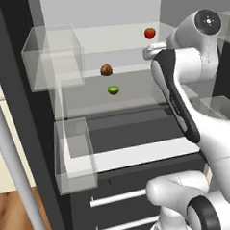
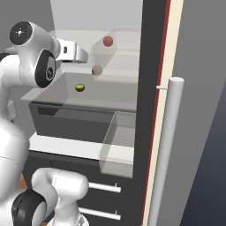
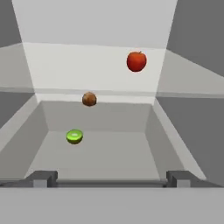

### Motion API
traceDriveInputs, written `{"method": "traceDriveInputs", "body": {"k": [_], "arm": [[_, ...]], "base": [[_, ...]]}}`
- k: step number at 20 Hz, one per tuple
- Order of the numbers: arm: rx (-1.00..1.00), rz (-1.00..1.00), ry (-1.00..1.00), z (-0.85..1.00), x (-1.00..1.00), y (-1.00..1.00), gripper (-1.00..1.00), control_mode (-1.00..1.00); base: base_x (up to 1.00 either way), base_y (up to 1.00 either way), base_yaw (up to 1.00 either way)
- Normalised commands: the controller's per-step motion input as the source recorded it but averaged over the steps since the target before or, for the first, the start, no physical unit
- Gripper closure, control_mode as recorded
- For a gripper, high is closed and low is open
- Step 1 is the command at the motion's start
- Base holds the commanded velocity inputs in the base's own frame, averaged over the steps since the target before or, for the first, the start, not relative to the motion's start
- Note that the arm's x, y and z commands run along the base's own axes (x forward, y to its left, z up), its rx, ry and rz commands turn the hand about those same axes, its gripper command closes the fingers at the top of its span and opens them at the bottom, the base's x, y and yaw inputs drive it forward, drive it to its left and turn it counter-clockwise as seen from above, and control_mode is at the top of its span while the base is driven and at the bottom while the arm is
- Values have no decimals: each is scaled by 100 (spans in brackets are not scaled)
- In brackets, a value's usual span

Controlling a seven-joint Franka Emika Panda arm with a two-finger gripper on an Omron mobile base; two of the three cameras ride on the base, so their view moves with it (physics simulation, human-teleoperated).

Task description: Pick the apple and kiwi from the fridge and place them on the plate next to the blender to make a fruit smoothie.

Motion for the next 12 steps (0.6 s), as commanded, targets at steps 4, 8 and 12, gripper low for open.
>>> {"method": "traceDriveInputs", "body": {"k": [4, 8, 12], "arm": [[21, -2, 3, 74, 84, -35, -100, -100], [18, 0, 9, 28, 94, -45, -100, -100], [1, -3, 14, -4, 94, -18, -100, -100]], "base": [[0, 0, 0], [0, 0, 0], [0, 0, 0]]}}
